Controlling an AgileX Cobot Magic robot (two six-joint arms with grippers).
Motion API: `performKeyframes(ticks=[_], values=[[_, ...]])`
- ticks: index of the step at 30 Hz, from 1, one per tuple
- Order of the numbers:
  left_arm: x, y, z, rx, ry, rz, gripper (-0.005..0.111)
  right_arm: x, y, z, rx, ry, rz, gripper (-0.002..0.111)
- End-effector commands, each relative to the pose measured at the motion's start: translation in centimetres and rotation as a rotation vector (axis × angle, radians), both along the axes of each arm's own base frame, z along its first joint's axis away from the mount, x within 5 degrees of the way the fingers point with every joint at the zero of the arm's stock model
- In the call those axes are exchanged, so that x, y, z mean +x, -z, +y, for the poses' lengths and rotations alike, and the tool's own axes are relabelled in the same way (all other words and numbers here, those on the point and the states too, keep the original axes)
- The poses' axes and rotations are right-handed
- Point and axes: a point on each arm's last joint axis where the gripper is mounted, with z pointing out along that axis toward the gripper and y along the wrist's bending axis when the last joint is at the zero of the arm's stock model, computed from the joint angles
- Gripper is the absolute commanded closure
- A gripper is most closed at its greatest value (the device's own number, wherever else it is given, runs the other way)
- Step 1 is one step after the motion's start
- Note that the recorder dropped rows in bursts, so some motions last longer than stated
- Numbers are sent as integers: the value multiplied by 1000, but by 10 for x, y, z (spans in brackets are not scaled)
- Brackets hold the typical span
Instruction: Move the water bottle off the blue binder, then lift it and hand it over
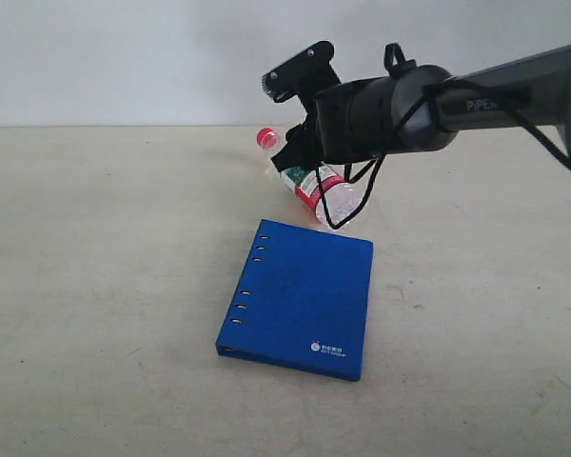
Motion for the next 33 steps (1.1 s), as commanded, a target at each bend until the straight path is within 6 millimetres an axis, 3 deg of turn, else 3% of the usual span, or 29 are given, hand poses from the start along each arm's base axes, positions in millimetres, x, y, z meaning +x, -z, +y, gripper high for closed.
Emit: performKeyframes(ticks=[1, 7, 11, 12, 15, 20, 27, 29, 33], values=[[0, -1, 0, 6, 4, -14, 102, 8, 17, -2, 12, -50, 34, 46], [0, -1, 0, 6, 4, -14, 102, 15, 56, -3, 22, -79, 104, 50], [0, -1, 0, 6, 4, -14, 102, 14, 67, -2, 18, -91, 125, 79], [0, -1, 0, 6, 4, -14, 102, 15, 65, -4, 1, -65, 116, 91], [0, -1, 0, 6, 4, -14, 102, 16, 54, -11, -33, -3, 89, 108], [0, -1, 0, 6, 4, -14, 102, 14, 20, -21, -76, 92, 19, 108], [0, -1, 0, 6, 4, -14, 102, -18, -21, -28, -47, 3, 8, 108], [0, -1, 0, 6, 4, -14, 102, -33, -26, -31, 10, -49, 32, 108], [0, -1, 0, 6, 4, -14, 102, -61, -9, -37, 138, -245, 152, 108]])
